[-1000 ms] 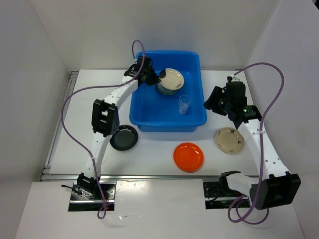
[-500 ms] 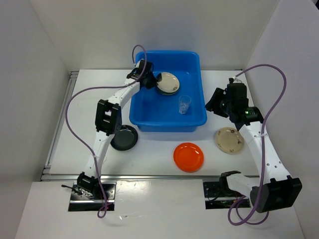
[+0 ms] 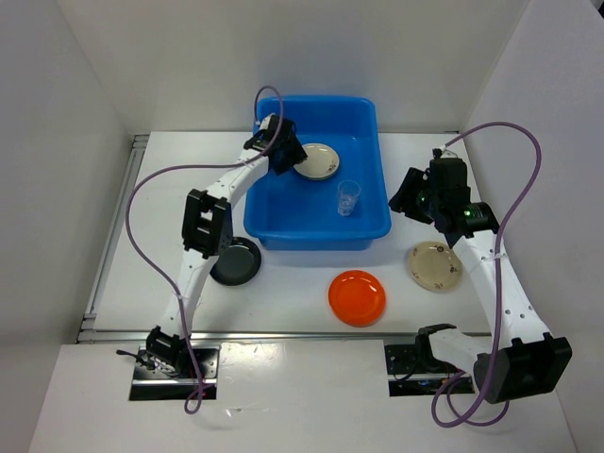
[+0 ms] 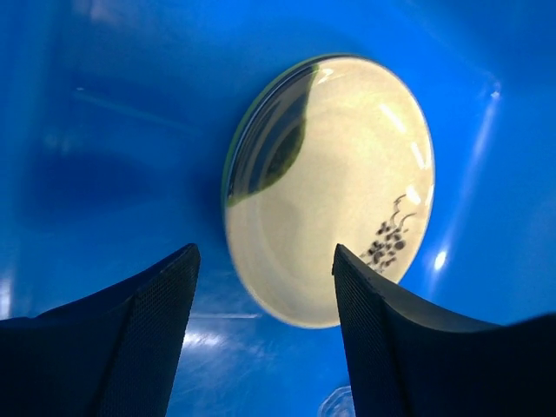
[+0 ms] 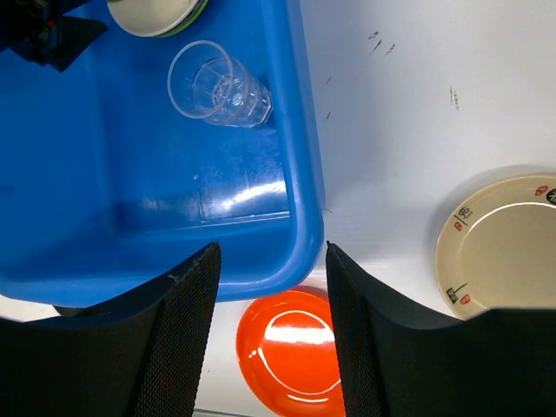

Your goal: Place the mixed dishes into the plastic bin

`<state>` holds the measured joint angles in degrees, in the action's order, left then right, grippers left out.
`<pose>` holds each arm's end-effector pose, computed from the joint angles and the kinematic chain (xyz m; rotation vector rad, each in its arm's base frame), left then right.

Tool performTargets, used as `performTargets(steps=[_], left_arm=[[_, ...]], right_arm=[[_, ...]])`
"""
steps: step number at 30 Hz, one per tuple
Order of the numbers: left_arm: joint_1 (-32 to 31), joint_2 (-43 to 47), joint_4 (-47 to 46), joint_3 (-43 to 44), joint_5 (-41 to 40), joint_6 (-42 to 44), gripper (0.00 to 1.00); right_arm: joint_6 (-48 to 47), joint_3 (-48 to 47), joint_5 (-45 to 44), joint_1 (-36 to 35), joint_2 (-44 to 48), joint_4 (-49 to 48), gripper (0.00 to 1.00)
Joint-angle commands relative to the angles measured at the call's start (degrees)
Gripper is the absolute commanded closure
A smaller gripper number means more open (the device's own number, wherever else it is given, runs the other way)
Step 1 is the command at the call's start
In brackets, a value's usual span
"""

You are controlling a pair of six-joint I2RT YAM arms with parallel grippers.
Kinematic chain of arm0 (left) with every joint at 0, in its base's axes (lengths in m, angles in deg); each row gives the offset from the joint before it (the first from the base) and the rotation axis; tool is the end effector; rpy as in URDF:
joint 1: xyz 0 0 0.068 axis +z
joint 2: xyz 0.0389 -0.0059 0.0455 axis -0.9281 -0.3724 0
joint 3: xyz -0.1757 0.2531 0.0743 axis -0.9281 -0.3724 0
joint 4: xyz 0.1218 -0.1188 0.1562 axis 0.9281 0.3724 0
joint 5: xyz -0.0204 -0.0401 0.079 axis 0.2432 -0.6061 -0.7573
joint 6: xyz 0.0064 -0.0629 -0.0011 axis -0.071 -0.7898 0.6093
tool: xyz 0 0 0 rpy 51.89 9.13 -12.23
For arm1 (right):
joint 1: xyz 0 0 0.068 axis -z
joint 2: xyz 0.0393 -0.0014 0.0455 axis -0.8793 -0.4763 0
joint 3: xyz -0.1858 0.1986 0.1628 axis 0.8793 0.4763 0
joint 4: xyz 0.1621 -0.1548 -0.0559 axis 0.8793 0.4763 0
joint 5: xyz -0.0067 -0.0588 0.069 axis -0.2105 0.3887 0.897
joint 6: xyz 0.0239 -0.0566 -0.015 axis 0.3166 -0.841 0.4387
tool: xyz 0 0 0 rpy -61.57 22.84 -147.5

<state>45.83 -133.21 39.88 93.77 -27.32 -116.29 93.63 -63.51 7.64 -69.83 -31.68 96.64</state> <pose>0.5523 -0.2209 0.2271 -0.7095 2.1984 -0.5975 0.1860 0.0276 0.3788 0.3388 2.2396 0.3311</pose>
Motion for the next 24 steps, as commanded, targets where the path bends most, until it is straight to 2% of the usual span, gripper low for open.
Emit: performTargets(steps=[1,5,9,14,18,20,24], left_arm=[[0.3,7.6,3.8,0.6,-6.3,3.7,0.29],[0.3,14.2,3.9,-1.8,-5.7,5.5,0.29],[0.3,27.2,-1.2,-7.1,0.0,5.5,0.28],[0.3,40.4,-3.3,-11.9,-0.8,6.1,0.28],[2.0,55.9,-1.4,-24.2,-7.7,7.3,0.31],[4.1,61.5,0.0,-34.2,-10.5,5.8,0.34],[7.9,75.4,9.6,-46.7,-14.9,4.3,0.38]], right_arm=[[-1.1,0.4,-0.8,-0.3,1.6,0.1,0.42],[-1.1,0.4,2.1,-0.3,2.1,-0.4,0.42],[-2.4,1.0,8.4,-0.3,2.1,-2.9,0.42],[-2.4,0.5,12.9,-0.9,2.6,-4.7,0.42],[-2.4,-0.1,12.9,-1.4,3.8,-5.2,0.42],[-2.4,-0.1,12.9,-1.4,3.8,-5.2,0.42],[-2.4,0.5,12.9,-1.9,5.2,-4.6,0.41]])
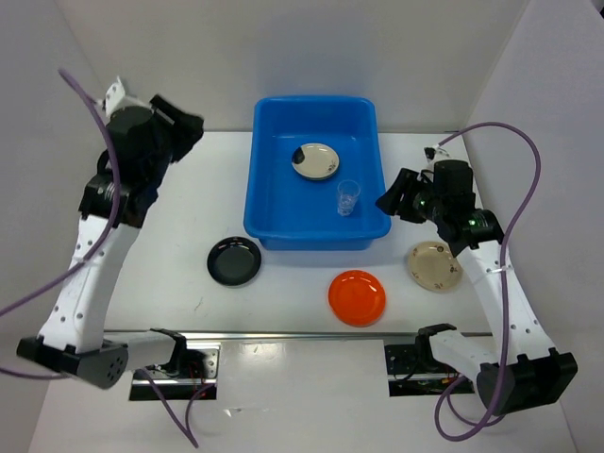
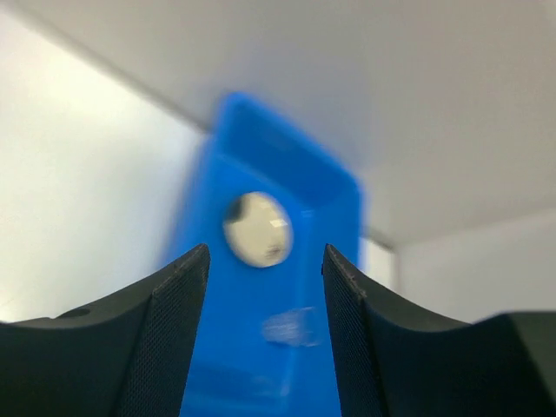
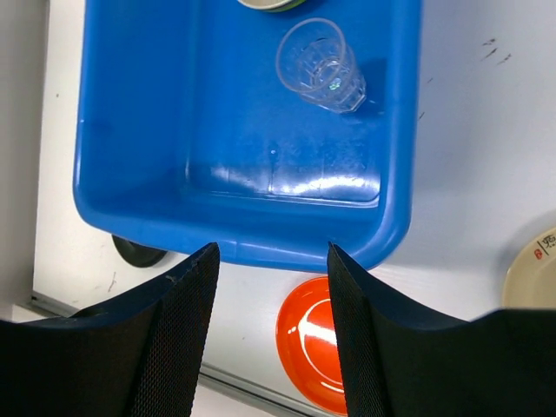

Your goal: Place the mixed dishes into the plastic bin

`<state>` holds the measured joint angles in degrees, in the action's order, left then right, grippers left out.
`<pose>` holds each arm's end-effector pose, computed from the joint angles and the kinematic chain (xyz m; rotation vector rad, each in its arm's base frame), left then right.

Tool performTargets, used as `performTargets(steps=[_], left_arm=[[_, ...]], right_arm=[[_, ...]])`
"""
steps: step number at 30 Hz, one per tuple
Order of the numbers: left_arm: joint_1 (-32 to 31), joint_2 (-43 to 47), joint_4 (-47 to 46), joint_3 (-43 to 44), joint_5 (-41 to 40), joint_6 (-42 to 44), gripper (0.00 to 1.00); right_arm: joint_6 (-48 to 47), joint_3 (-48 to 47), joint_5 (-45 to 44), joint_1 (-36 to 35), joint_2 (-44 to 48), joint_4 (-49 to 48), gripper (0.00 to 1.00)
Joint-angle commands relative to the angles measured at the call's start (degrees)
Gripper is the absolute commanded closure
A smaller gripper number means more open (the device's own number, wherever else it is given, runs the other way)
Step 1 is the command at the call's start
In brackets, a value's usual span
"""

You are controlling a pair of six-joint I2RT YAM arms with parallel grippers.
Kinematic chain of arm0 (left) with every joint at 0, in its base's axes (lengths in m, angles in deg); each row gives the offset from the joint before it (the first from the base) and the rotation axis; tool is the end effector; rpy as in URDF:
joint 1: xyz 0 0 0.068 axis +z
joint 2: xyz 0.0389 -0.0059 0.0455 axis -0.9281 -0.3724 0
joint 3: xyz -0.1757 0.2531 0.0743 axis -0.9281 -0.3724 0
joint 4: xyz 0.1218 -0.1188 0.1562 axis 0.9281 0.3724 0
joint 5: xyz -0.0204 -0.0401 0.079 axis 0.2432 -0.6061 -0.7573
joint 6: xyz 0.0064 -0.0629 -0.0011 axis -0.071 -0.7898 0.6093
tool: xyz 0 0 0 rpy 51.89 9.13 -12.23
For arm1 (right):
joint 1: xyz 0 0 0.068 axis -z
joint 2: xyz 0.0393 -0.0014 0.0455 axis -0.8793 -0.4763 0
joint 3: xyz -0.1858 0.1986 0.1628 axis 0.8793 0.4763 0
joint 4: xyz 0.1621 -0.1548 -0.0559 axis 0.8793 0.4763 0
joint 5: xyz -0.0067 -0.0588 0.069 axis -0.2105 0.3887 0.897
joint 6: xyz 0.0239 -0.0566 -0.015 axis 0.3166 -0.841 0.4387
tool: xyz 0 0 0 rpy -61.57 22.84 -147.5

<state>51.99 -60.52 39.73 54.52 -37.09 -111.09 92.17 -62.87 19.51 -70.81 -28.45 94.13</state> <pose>0.2229 -0.0506 0.5401 -0.6947 1.5452 -0.6415 0.1710 0.0385 0.3894 0.1595 2.1896 0.5698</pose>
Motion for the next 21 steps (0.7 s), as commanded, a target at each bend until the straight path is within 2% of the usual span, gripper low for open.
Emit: performTargets(steps=[1,5,8,12,15,21], left_arm=[[2.9,4.7,11.5,-9.7,-5.1,-0.9,0.38],[5.0,15.4,18.7,-22.6,-3.7,-7.0,0.37],[6.9,19.4,22.5,-33.0,0.9,-9.3,0.37],[6.9,22.2,23.1,-43.0,3.9,-14.2,0.37],[6.9,22.7,23.6,-47.0,5.3,-15.5,0.37],[6.9,22.7,16.8,-58.4,10.2,-21.8,0.37]], right_arm=[[-0.9,-0.2,1.0,-0.9,2.5,-2.1,0.41],[-0.9,0.4,0.0,-2.2,2.5,-1.6,0.41],[-0.9,0.4,0.0,-3.3,2.5,-1.0,0.41],[-0.9,0.4,-0.5,-3.8,2.5,-1.0,0.41],[-0.9,0.4,-1.1,-3.8,2.5,-1.0,0.41],[-0.9,0.9,-1.6,-3.8,2.5,-0.4,0.41]])
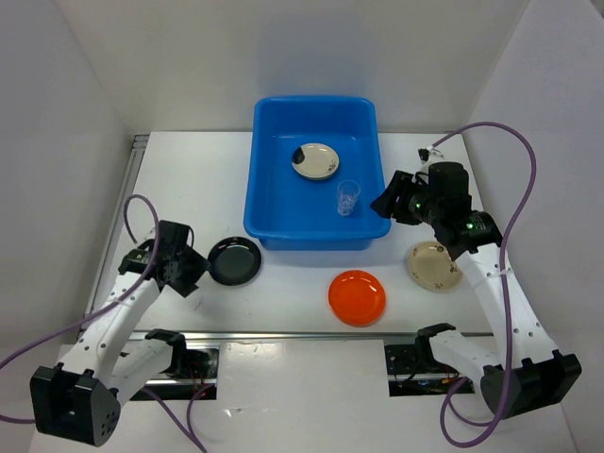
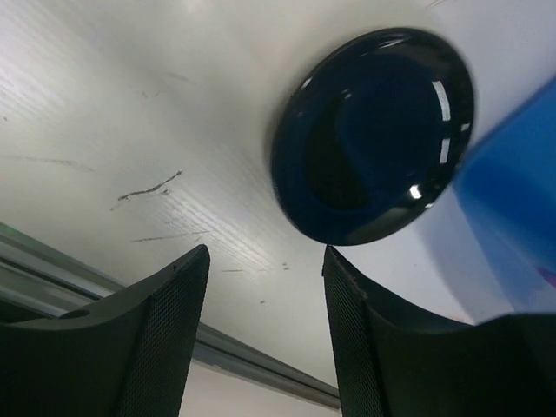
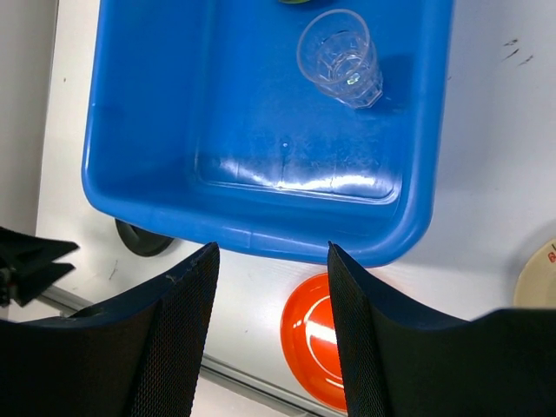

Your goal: Place the mixed dishes into the plastic bin

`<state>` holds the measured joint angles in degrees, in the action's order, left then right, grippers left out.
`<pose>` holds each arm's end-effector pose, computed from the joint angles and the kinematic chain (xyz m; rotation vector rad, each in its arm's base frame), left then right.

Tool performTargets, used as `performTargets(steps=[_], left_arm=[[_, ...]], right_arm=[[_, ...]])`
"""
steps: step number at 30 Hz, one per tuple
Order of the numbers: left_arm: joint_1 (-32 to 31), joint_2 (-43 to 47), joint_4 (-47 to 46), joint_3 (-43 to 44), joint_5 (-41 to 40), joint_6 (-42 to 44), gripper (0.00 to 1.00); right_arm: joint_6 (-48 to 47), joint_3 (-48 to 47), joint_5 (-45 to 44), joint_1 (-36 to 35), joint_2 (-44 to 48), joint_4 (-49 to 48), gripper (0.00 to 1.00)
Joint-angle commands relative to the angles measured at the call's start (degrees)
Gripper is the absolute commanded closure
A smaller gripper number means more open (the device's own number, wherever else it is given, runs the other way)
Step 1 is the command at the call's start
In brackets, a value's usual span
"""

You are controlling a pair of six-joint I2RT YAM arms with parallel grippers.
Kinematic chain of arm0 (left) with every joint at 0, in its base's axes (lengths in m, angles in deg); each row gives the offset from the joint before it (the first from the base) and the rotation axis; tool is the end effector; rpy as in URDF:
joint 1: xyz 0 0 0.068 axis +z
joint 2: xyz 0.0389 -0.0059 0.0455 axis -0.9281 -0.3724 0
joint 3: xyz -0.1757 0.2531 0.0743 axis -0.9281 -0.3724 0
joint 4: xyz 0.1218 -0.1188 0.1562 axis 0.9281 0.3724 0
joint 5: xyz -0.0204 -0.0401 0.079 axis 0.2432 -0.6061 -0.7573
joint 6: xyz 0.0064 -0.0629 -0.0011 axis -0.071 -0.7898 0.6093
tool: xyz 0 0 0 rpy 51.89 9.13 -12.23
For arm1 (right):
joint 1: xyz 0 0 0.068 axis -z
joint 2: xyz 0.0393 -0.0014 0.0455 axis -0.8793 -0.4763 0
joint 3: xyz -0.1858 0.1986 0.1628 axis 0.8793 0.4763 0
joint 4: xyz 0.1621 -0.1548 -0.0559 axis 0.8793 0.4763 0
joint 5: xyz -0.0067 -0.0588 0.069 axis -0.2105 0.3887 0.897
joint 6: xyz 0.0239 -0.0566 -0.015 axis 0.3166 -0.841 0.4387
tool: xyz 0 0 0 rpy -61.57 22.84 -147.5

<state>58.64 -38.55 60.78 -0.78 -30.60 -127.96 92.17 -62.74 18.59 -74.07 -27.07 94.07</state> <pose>0.1127 -0.0107 0.2761 -1.3016 2.2607 -0.2708 0.1624 0.0460 0.3924 0.1025 2.1752 0.5884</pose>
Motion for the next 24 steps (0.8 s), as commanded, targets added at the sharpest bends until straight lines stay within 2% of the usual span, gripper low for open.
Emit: performTargets(steps=[1,12,16,24], left_arm=[[0.3,0.2,-5.4,-4.2,3.7,-6.0,0.38],[0.3,-9.6,-17.5,-8.3,2.3,-12.5,0.38],[-1.7,-14.4,-19.3,-8.3,1.8,-14.1,0.38],[-1.8,-17.2,-21.1,-9.6,-0.1,-15.7,0.38]], right_arm=[[-0.9,1.3,-0.7,-0.6,1.2,-0.4,0.41],[-0.9,1.3,-1.7,-0.6,0.1,0.2,0.41],[-0.9,1.3,-2.3,-0.6,-0.4,0.2,0.41],[-0.9,0.7,-3.4,-0.6,-0.9,0.7,0.41]])
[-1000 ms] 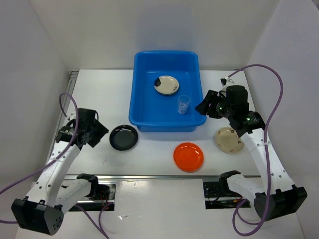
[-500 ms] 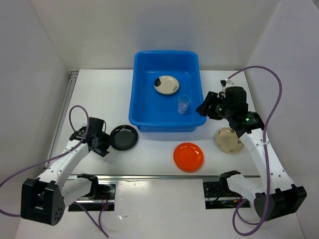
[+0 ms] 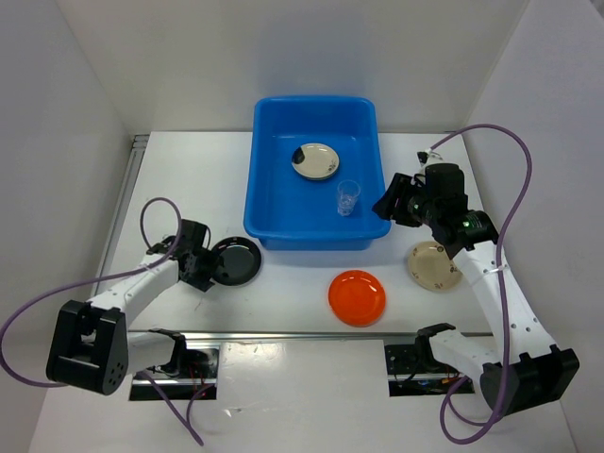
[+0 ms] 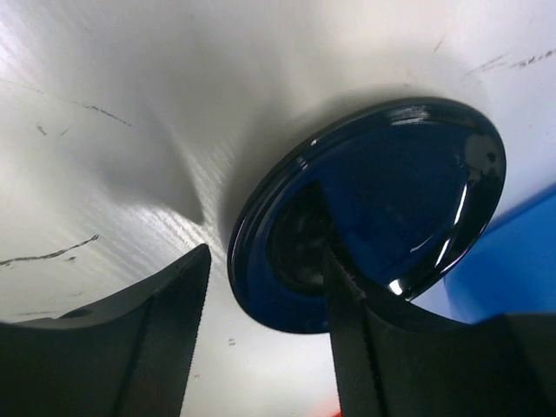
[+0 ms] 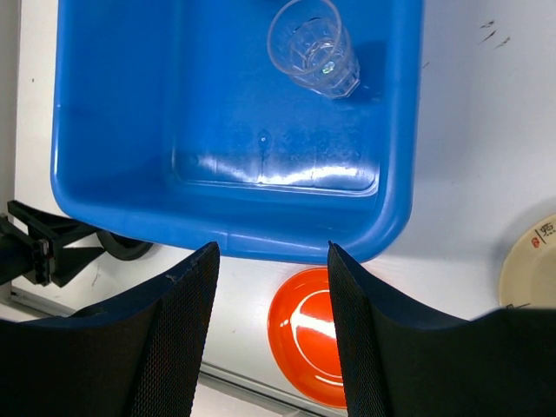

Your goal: Place the mixed dishes into the plastic bin

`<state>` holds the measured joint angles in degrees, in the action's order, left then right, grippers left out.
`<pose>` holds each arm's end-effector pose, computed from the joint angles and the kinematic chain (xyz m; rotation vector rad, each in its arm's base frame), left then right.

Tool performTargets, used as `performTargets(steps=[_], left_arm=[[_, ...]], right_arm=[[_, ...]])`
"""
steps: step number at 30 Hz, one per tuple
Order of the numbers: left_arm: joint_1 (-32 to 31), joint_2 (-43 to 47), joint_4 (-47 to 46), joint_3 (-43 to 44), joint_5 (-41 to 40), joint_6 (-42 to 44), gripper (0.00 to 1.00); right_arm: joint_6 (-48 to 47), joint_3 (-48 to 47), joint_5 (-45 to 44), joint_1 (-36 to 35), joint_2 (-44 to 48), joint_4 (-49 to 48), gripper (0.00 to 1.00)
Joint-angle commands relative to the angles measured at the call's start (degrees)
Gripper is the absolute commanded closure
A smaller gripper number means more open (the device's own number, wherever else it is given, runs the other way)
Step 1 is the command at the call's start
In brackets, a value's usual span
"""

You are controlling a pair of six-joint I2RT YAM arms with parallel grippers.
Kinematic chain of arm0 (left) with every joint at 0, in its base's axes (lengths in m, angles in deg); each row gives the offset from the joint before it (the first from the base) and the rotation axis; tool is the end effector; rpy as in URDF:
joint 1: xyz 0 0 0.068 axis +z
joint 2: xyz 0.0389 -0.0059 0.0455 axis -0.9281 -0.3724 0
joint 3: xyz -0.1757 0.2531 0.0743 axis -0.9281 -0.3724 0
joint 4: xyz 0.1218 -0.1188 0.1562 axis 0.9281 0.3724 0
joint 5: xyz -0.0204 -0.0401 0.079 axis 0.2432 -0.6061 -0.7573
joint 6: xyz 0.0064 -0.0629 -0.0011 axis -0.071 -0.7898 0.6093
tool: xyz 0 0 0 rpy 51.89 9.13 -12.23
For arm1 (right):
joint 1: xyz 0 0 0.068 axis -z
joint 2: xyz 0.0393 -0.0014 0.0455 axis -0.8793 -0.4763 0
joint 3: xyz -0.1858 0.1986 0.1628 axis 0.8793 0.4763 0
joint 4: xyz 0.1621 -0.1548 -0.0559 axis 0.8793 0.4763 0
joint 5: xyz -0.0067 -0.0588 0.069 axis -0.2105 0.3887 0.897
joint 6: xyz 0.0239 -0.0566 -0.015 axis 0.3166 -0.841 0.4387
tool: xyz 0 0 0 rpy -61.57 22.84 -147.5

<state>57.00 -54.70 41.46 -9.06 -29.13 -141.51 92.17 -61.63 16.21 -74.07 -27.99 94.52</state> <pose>0.1667 -0.0259 0.2209 -1.5767 2.2110 -0.3076 0.1671 0.0450 0.3830 0.1349 2.2136 0.5361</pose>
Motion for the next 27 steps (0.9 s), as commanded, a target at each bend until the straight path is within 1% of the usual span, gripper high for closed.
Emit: performTargets(steps=[1,4,5,7,8,10,11,14,15,19,25,26,27], left_arm=[[-0.6,-1.1,-2.4,-2.1,-1.5,-2.7,0.39],[-0.6,-1.6,-3.0,-3.8,-2.1,-4.7,0.39],[-2.2,-0.6,-3.0,-4.4,-2.9,-6.1,0.41],[-2.8,0.5,-3.0,-5.0,-3.6,-7.7,0.43],[-3.4,1.4,-3.5,-5.0,-3.6,-8.3,0.45],[-4.0,2.5,-3.5,-6.1,-4.9,-9.9,0.45],[-4.0,3.2,-3.5,-6.1,-4.9,-10.7,0.5],[-4.6,4.3,-3.5,-6.6,-6.4,-12.9,0.57],[-5.1,4.3,-3.5,-6.6,-6.4,-12.9,0.62],[-5.6,4.3,-4.7,-6.6,-7.4,-14.1,0.72],[-5.7,2.7,-6.5,-5.3,-9.4,-14.8,0.75],[-5.7,2.2,-7.9,-5.8,-9.4,-15.4,0.77],[-5.7,2.2,-7.9,-5.9,-9.4,-15.4,0.82]], right_arm=[[-0.9,-0.4,-1.5,-0.6,0.0,0.2,0.41],[-1.5,-0.4,-2.1,-0.6,0.0,0.8,0.41],[-1.5,-0.4,-2.1,-0.6,0.0,0.8,0.41],[-1.5,-0.9,-2.8,-0.6,0.0,0.8,0.41],[-1.5,-0.9,-2.8,-0.6,0.0,0.8,0.41],[-1.5,-0.9,-2.8,-0.6,0.0,0.8,0.41],[-1.5,-1.5,-2.8,-0.6,-0.5,0.8,0.41],[-1.5,-2.1,-2.8,-0.6,-0.5,1.3,0.41],[-1.5,-2.1,-2.8,-0.6,-1.1,1.3,0.41],[-2.0,-2.7,-2.8,-0.6,-1.1,1.3,0.41],[-2.0,-2.2,-2.3,-0.6,-1.1,1.3,0.41],[-2.0,-2.2,-2.2,-0.6,-0.6,1.3,0.41],[-2.0,-2.2,-2.2,-0.6,-0.5,1.3,0.41]])
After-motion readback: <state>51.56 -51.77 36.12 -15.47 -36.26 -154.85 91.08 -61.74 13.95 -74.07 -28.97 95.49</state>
